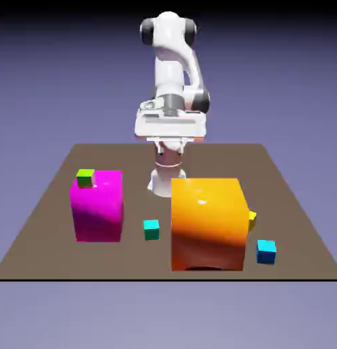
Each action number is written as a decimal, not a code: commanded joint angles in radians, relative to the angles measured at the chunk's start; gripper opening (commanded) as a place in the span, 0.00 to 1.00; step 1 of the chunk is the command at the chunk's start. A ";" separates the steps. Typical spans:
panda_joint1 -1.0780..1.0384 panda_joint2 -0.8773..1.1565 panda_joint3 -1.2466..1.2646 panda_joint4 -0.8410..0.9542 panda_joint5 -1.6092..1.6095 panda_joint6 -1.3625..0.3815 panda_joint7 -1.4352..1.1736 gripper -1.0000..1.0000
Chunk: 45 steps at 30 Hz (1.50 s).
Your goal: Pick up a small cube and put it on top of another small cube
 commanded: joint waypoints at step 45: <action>-1.188 -0.268 1.631 0.736 0.374 -0.775 1.629 0.50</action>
